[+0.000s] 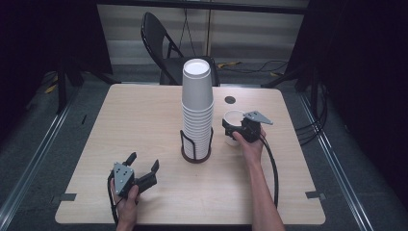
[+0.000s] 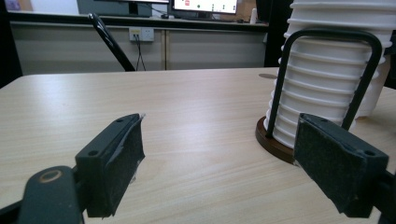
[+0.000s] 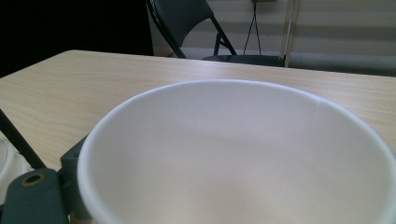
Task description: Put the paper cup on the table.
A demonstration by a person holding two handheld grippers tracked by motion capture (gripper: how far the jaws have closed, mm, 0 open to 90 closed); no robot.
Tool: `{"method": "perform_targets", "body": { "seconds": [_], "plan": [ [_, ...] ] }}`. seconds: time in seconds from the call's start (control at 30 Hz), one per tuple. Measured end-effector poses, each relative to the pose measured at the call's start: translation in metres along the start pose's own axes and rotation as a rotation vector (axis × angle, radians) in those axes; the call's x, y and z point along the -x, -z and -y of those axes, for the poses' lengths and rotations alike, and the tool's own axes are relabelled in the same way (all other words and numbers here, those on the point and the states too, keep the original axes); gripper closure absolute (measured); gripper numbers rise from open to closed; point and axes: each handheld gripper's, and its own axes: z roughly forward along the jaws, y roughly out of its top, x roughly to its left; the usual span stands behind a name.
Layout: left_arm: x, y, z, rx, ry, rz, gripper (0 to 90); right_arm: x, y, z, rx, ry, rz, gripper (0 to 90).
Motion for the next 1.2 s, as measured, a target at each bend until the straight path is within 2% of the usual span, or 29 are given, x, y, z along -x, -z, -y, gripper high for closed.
{"method": "perform_targets", "body": {
  "seconds": [0.37, 0.57, 0.63, 0.8, 0.87, 1.1, 1.2],
  "plan": [
    [0.001, 0.0, 0.0, -0.001, -0.007, -0.008, 16.0, 0.003, 0.013, 0.008, -0.011, 0.012, 0.019, 9.9],
    [0.001, 0.0, 0.0, 0.0, -0.006, -0.009, 16.0, 0.003, 0.011, 0.012, -0.086, 0.001, 0.009, 10.6],
    [0.001, 0.001, 0.0, -0.002, -0.009, -0.008, 15.9, 0.005, 0.01, 0.014, -0.095, -0.016, 0.003, 10.8],
    [0.001, 0.0, 0.0, -0.004, -0.013, -0.005, 16.0, 0.004, 0.012, 0.016, -0.116, -0.009, 0.011, 11.6],
    [0.001, 0.0, 0.0, -0.004, -0.015, -0.008, 16.0, 0.005, 0.012, 0.018, -0.123, -0.021, 0.002, 11.9],
    [0.001, 0.0, 0.0, -0.006, -0.016, -0.009, 16.1, 0.007, 0.011, 0.024, -0.189, -0.04, 0.011, 13.1],
    [0.002, -0.001, 0.0, -0.008, -0.012, -0.006, 16.3, 0.004, 0.014, 0.025, -0.185, -0.045, 0.009, 13.2]
  ]
}}
